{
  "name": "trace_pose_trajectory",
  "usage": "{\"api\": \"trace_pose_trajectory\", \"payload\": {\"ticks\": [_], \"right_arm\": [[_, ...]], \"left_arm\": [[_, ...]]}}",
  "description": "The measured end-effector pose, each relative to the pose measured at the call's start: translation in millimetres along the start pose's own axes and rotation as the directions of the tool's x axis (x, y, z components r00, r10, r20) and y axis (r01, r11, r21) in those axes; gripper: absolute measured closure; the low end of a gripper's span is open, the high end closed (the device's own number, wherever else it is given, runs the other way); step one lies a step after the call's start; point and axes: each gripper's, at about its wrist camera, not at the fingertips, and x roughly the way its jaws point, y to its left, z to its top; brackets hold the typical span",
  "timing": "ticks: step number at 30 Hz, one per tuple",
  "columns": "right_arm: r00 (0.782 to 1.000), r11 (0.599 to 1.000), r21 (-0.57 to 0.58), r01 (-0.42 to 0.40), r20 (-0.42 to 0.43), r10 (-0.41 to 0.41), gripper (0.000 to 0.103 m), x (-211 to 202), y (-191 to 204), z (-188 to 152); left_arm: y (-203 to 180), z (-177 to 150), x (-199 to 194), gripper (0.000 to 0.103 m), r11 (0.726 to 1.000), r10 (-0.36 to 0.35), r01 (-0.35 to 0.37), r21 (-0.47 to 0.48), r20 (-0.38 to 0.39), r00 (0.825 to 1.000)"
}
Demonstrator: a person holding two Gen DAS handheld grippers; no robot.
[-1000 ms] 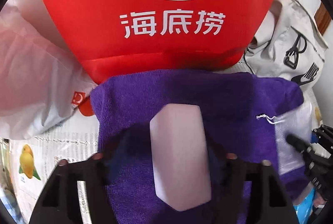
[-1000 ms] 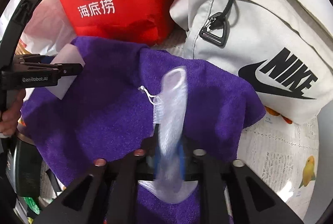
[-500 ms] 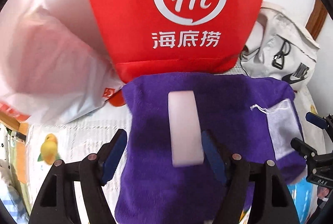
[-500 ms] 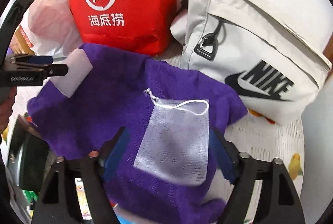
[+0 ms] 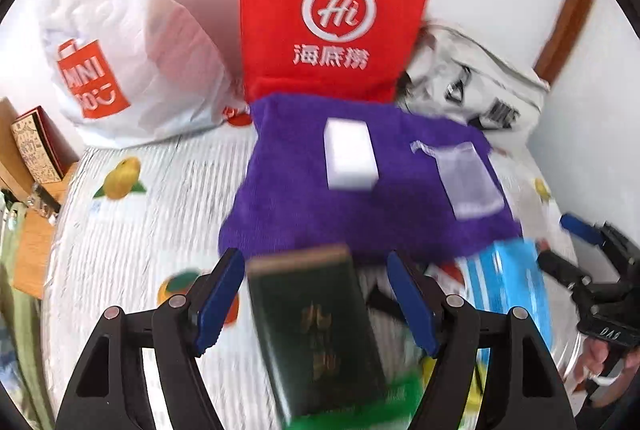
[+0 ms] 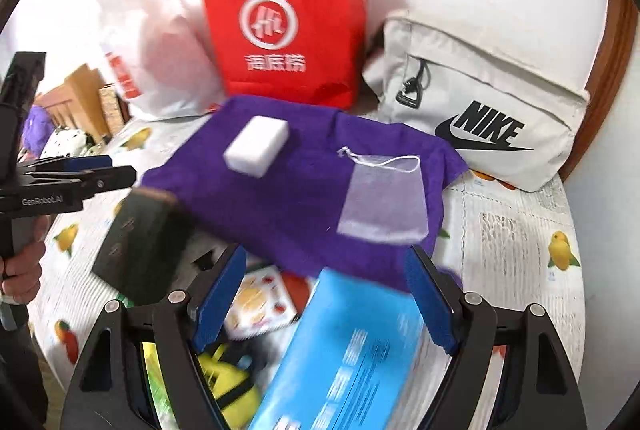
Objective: Organize soft objects
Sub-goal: 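Move right tool down to the yellow Adidas pouch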
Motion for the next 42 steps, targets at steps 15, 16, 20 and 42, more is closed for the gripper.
{"api": "trace_pose_trajectory", "payload": {"ticks": [15,16,20,42], "right_arm": [[0.999,0.998,0.057,-0.028,0.023,0.027,0.022,-58.1,50.2,-100.7],[0.998,0.998,0.043,-0.047,0.03,0.046,0.022,-58.9,56.5,-109.2],[0.997,0.999,-0.016,-0.037,0.066,0.038,0.023,-57.6,77.3,-133.5],[0.999,0.997,-0.083,-0.006,0.031,0.008,0.048,37.7,118.5,-57.2]], "left_arm": [[-11.0,-113.7,-44.1,0.031,0.999,-0.04,0.04,0.002,-0.019,0.999],[-9.8,-121.4,-42.9,0.031,0.999,-0.041,0.041,-0.007,-0.021,0.999],[1.8,-149.4,-38.6,0.031,0.998,-0.052,0.051,-0.034,-0.047,0.998],[58.7,-166.0,-20.5,0.031,0.994,-0.087,0.081,-0.078,-0.079,0.993]]}}
